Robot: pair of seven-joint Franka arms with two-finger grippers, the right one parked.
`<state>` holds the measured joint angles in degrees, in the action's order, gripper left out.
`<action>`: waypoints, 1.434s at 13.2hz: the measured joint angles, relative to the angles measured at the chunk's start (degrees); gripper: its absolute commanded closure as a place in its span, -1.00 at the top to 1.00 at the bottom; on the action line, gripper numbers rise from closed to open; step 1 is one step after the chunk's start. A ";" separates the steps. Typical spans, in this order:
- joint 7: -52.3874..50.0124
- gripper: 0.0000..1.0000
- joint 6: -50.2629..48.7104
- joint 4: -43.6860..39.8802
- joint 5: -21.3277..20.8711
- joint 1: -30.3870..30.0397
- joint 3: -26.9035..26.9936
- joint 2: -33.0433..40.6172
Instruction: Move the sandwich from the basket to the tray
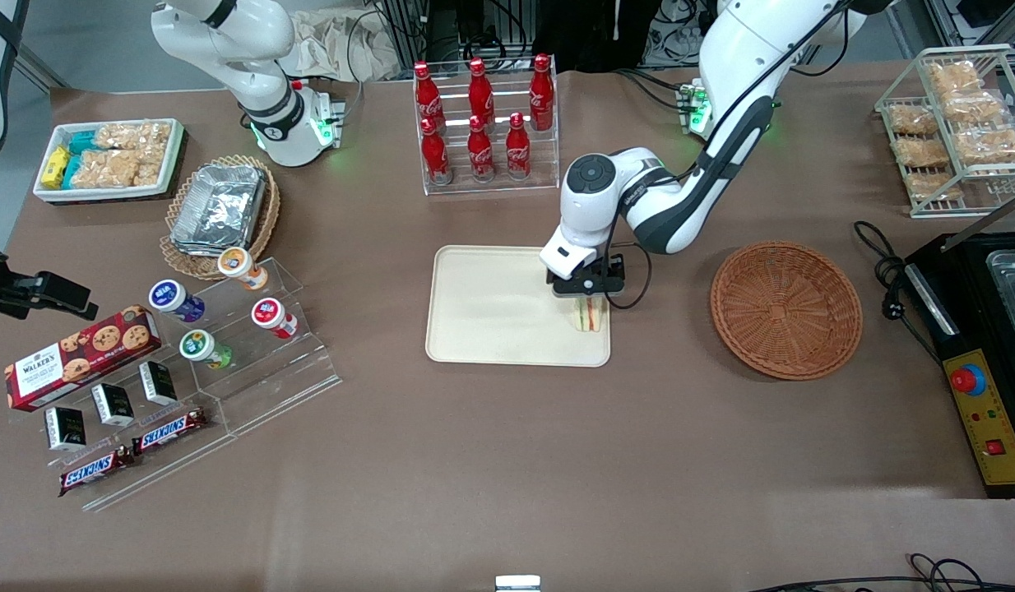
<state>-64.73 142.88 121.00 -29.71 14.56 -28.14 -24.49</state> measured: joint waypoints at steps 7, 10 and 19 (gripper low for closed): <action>-0.32 1.00 -25.54 -16.60 12.61 -0.23 0.06 14.38; 2.31 1.00 -41.41 -29.96 14.95 -3.28 0.35 16.90; 59.75 1.00 -58.55 -34.69 27.09 -13.32 20.37 28.13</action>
<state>-4.98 84.33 86.31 -2.62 1.24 -7.77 3.64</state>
